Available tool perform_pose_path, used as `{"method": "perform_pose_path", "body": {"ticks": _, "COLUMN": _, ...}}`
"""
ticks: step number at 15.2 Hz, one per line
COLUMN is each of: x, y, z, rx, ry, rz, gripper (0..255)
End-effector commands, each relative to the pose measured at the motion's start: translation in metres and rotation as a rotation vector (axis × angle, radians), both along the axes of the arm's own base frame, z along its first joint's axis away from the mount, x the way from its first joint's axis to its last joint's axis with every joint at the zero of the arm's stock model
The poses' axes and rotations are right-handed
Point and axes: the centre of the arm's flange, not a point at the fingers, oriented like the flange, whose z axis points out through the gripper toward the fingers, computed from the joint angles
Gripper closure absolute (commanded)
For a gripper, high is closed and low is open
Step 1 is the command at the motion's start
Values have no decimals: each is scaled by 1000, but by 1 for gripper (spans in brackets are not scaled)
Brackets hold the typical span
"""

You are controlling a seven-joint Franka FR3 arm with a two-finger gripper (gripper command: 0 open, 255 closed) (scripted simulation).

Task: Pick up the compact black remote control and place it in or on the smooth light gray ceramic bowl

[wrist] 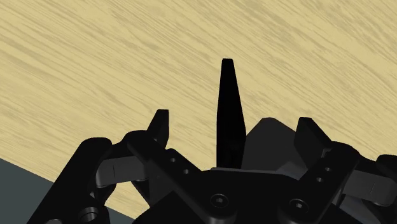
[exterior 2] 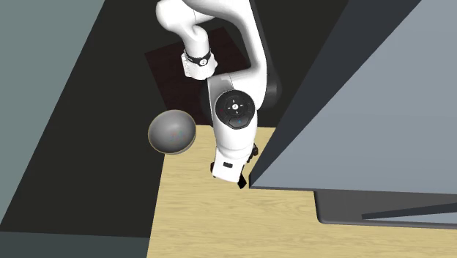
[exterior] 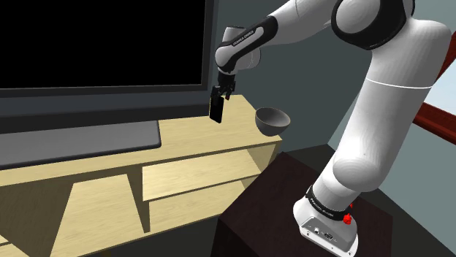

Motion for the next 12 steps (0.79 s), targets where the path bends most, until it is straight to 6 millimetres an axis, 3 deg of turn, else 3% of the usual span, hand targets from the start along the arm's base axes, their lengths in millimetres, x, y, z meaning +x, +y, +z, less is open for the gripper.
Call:
{"method": "perform_pose_path", "body": {"ticks": 1, "x": 0, "y": 0, "z": 0, "rx": 0, "ry": 0, "rz": 0, "gripper": 0}}
{"method": "perform_pose_path", "body": {"ticks": 4, "x": 0, "y": 0, "z": 0, "rx": 0, "ry": 0, "rz": 0, "gripper": 0}}
{"method": "perform_pose_path", "body": {"ticks": 5, "x": 0, "y": 0, "z": 0, "rx": 0, "ry": 0, "rz": 0, "gripper": 255}}
{"method": "perform_pose_path", "body": {"ticks": 12, "x": 0, "y": 0, "z": -1, "rx": 0, "ry": 0, "rz": 0, "gripper": 255}}
